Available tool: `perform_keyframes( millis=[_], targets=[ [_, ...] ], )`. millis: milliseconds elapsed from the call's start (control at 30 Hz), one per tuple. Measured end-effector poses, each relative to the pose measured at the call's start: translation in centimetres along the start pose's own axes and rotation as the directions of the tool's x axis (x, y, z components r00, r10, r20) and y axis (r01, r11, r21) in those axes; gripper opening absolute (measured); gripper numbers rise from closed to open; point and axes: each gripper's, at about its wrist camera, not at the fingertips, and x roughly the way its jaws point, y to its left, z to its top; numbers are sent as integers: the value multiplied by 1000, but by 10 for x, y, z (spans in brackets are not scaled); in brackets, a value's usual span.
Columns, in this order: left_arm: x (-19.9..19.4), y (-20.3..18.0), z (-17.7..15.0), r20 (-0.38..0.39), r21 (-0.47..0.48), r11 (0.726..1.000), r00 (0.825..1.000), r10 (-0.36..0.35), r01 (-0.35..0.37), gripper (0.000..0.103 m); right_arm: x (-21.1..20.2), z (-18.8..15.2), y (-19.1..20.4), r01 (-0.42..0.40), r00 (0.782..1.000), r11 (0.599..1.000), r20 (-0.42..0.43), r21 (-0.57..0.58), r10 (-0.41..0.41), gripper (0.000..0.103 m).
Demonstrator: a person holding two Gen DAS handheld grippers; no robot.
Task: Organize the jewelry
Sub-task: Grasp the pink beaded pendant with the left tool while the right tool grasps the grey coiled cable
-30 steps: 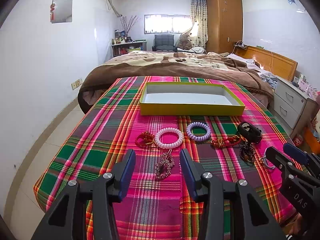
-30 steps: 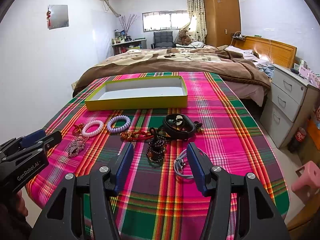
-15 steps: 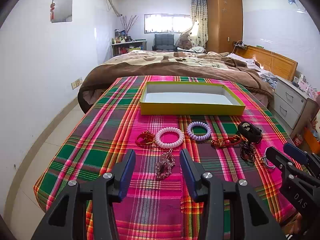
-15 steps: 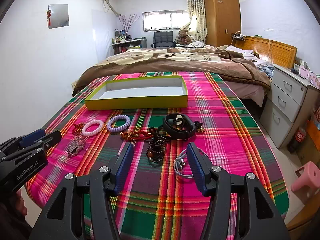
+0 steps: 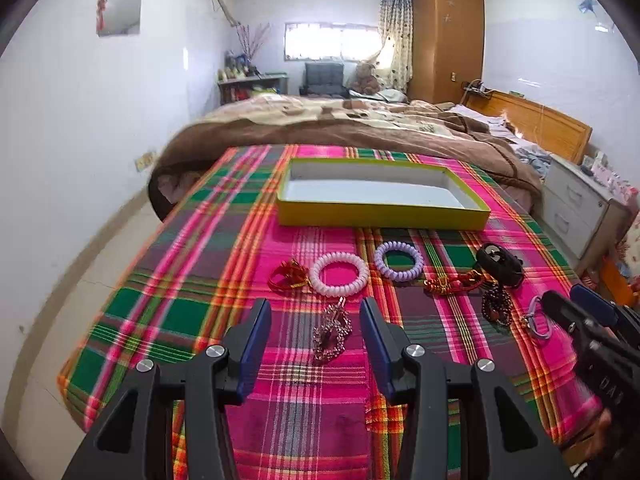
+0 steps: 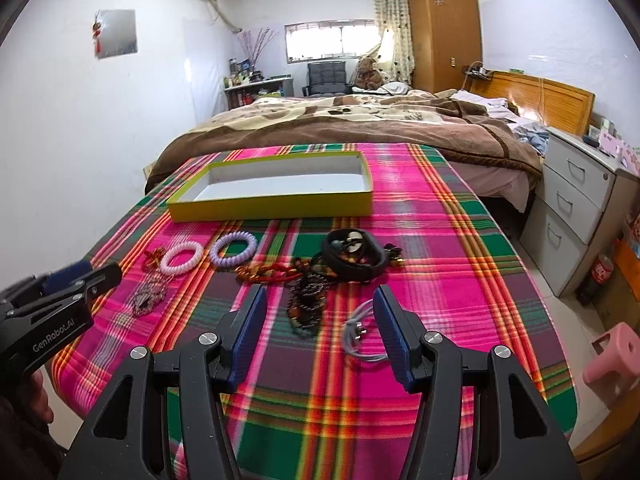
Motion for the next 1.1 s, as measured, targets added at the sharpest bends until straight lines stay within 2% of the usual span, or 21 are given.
perform_keyframes(
  millis=[100, 200, 333, 433, 533, 633, 800, 833, 900, 1067, 1100],
  targets=[
    [8, 8, -3, -21, -2, 1000, 1000, -9, 9, 46, 1, 0, -17, 24, 1000, 999, -5, 27, -24, 56],
    [14, 14, -4, -43, -7, 998, 997, -57, 57, 46, 8, -2, -31, 68, 997, 997, -36, 37, -67, 56],
    [22, 22, -6, -75, -18, 995, 992, -102, 101, 46, 17, -3, -48, 69, 995, 994, -75, 80, -63, 56],
    [28, 27, -9, -84, -37, 993, 990, -116, 114, 46, 23, -4, -51, 84, 991, 995, -106, 59, -78, 56],
    [29, 31, -11, -84, -44, 991, 988, -132, 129, 46, 30, -6, -52, 57, 989, 997, -143, 59, -48, 56],
    [30, 36, -9, -96, -54, 990, 986, -133, 128, 46, 26, -11, -50, 20, 991, 998, -136, 56, -13, 56],
    [35, 38, -10, -103, -69, 989, 985, -139, 132, 46, 28, -14, -33, -86, 988, 996, -131, 10, 87, 56],
    [36, 38, -11, -109, -68, 989, 984, -139, 132, 46, 31, -14, -29, -91, 986, 996, -138, 1, 90, 54],
    [38, 37, -13, -116, -66, 988, 983, -144, 137, 46, 39, -14, -24, -105, 982, 994, -162, -7, 102, 45],
    [42, 36, -11, -126, -74, 983, 976, -177, 169, 46, 50, -16, -16, -82, 980, 996, -186, -42, 72, 43],
    [43, 36, -11, -129, -79, 980, 973, -190, 181, 46, 50, -16, -15, -77, 981, 996, -184, -47, 67, 39]
  ],
)
